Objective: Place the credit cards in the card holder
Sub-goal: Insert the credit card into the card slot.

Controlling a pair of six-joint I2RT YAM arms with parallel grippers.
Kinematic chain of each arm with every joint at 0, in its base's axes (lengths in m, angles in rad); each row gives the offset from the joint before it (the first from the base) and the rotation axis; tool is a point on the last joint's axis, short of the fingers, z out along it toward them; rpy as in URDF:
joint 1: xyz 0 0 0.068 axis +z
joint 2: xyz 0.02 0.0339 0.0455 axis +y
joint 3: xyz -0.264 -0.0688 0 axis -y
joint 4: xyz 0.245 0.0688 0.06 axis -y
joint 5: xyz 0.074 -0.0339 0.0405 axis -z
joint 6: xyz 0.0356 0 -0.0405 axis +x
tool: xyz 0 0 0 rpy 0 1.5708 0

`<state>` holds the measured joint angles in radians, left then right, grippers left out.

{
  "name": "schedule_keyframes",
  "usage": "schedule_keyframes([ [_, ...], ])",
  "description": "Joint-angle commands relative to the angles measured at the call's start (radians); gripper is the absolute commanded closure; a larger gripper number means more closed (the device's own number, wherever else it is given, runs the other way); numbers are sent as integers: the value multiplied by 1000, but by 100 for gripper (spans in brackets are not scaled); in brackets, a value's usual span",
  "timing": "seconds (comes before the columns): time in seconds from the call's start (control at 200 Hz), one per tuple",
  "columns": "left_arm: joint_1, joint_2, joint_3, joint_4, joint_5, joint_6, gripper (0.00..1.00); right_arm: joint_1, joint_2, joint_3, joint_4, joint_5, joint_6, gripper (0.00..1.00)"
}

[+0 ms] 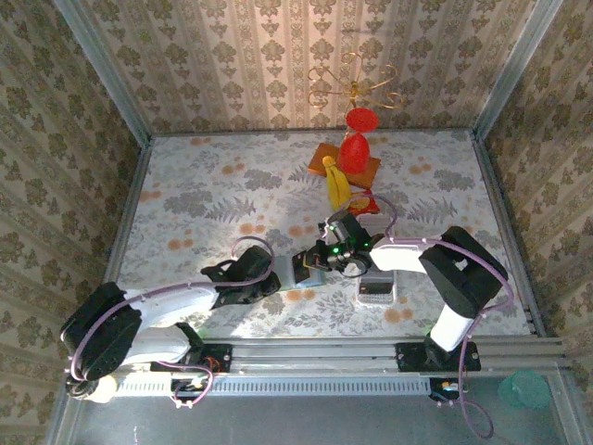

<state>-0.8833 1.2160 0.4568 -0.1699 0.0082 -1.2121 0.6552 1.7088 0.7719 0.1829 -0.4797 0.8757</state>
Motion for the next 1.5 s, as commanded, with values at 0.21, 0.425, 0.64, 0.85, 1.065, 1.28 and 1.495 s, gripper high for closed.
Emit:
schedule_keyframes([
  [0.21, 5, -107, -33, -41, -82, -7, 74, 6, 37, 6, 20, -35, 21, 100],
  [0.425, 7, 11, -10, -23, -28, 5, 77, 6, 43, 3, 39, -43, 26, 100],
  [0.64, -7, 90, 6, 28, -7, 6, 80, 6, 28, -5, 41, -28, 23, 100],
  [0.85, -34, 118, 18, 78, -8, -23, 82, 1, 18, -14, 61, -9, 34, 100],
  [1.065, -33, 120, 28, 52, -19, -19, 81, -13, 28, -27, 88, -20, 48, 100],
  [1.28, -33, 116, 31, 34, -22, -18, 80, -35, 26, -59, 169, -50, 77, 100],
  [1.495, -32, 119, 36, 25, -5, -14, 80, -37, 54, -66, 284, -116, 96, 100],
])
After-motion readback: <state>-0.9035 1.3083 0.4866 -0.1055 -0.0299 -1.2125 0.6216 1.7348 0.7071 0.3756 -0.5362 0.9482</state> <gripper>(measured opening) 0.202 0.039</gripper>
